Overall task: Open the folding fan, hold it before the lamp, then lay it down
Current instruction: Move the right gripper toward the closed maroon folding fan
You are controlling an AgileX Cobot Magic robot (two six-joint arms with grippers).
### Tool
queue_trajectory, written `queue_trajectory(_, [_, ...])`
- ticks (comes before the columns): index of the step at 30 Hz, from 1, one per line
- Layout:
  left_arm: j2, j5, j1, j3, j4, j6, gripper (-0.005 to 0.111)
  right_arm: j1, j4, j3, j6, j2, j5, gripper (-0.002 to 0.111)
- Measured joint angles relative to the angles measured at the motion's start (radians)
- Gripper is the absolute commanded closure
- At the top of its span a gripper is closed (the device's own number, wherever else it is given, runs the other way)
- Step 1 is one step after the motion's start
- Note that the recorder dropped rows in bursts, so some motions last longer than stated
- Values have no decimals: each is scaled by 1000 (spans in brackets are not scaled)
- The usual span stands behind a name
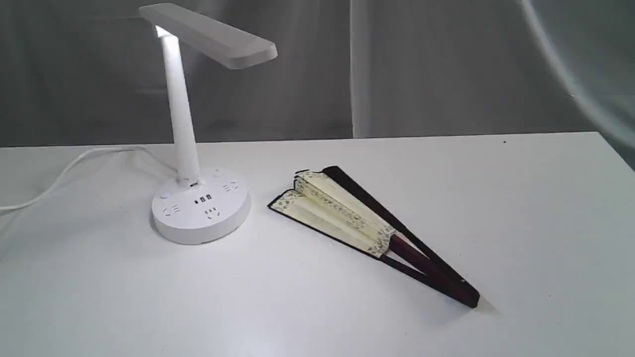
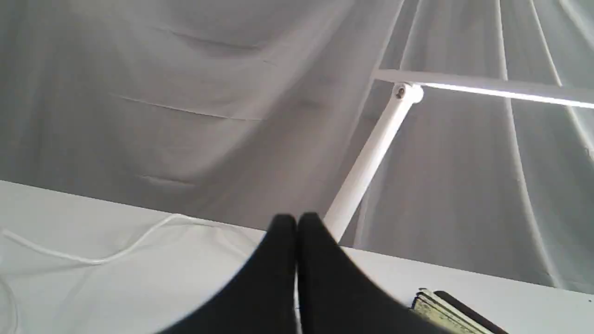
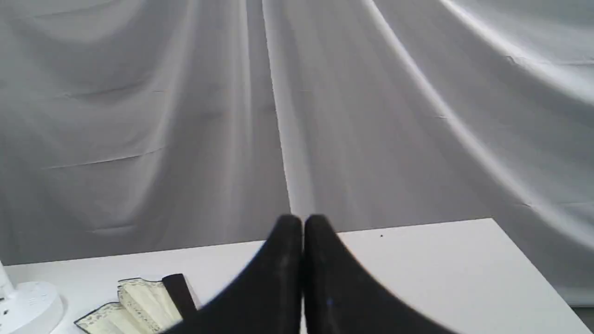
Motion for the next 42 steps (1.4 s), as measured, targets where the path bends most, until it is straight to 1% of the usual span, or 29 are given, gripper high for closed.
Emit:
queue_trajectory(6, [-2, 183, 0, -148, 0, -12, 107, 0, 11, -107, 16, 0, 108, 108])
queue_trajectory(10, [-3, 275, 0, -227, 19, -13, 107, 0, 11, -173, 33, 3, 179, 108])
queue_trajectory(12, [-3, 312, 0, -259, 40, -13, 107, 0, 11, -206, 67, 39, 220, 108])
queue_trajectory(16, [-3, 339, 0, -285, 51, -13, 107, 0, 11, -257, 99, 160, 287, 108])
queue_trajectory(22, [9, 359, 0, -289, 49, -13, 107, 0, 11, -330, 75, 356, 345, 108])
queue_trajectory(28, [131, 380, 0, -316, 40, -15, 107, 0, 11, -419, 66, 526, 379, 108])
queue_trajectory(35, [352, 403, 0, -419, 36, -15, 107, 0, 11, -491, 57, 681, 379, 108])
queue_trajectory(40, [510, 395, 0, -449, 36, -15, 107, 0, 13, -544, 55, 816, 375, 108])
queue_trajectory(42, [574, 371, 0, -451, 36, -15, 107, 0, 14, -572, 53, 876, 374, 108])
